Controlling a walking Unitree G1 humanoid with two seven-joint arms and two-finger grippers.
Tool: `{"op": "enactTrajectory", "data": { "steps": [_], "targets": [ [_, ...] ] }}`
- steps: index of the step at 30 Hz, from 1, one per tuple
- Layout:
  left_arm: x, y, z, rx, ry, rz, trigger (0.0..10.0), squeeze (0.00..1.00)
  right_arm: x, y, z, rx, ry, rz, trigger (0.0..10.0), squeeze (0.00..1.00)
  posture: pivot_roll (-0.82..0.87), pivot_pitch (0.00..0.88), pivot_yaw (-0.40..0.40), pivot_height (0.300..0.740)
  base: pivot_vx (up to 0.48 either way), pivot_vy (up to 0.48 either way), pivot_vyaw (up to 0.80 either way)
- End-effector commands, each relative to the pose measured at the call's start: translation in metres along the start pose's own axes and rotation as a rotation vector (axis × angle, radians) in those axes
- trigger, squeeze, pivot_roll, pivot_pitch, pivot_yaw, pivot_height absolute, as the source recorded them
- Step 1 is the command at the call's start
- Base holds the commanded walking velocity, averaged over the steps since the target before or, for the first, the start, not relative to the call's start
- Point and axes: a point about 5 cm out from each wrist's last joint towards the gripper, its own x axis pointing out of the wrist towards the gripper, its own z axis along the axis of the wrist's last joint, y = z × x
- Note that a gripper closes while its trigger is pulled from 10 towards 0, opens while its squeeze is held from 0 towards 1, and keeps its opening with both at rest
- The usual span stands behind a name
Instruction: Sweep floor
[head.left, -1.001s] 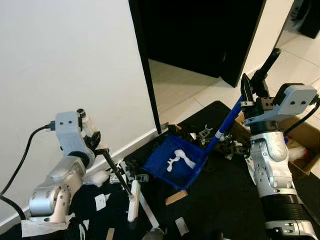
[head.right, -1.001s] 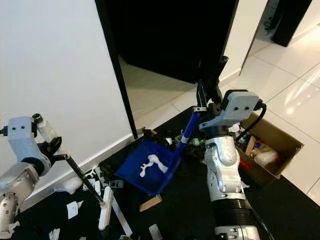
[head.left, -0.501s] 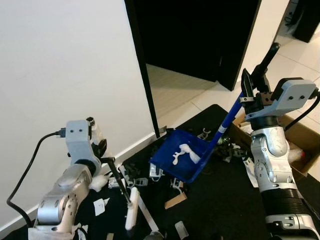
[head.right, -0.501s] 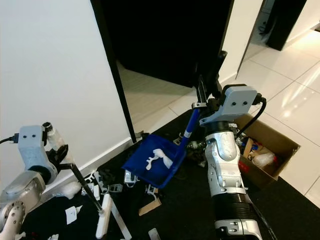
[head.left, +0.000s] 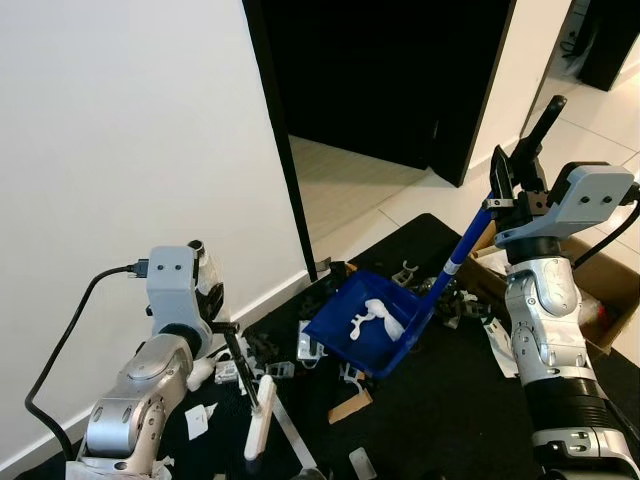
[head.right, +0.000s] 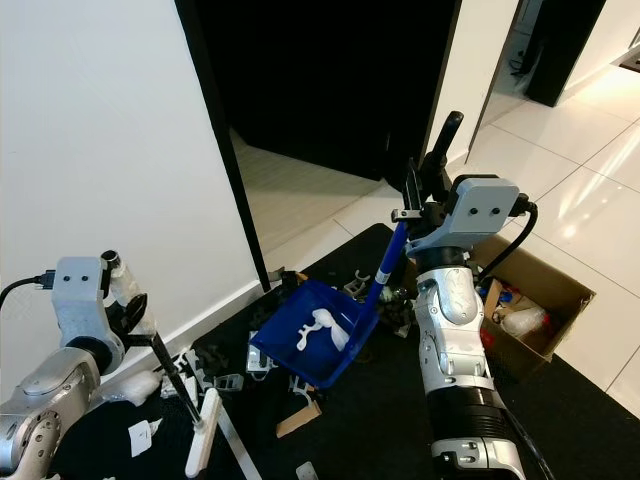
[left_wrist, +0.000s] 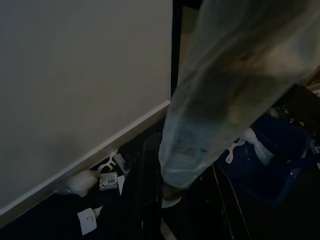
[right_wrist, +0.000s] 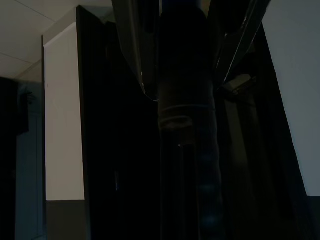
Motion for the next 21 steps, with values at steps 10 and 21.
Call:
{"op": "enactTrajectory", "data": {
  "steps": [10,21],
  "targets": [
    [0.007,-0.001,-0.004,-0.041,0.01,0.075,10.0,0.0,0.003,0.005,0.006,0.017,-0.05,0.016,10.0,0.0,0.11,0.188,0.117,0.74,0.155,-0.344,0.0],
    [0.01,-0.001,-0.003,-0.049,0.007,0.077,10.0,0.0,0.001,0.005,0.006,0.013,-0.05,0.021,10.0,0.0,0.1,0.185,0.122,0.74,0.296,-0.374,0.0]
  ]
}}
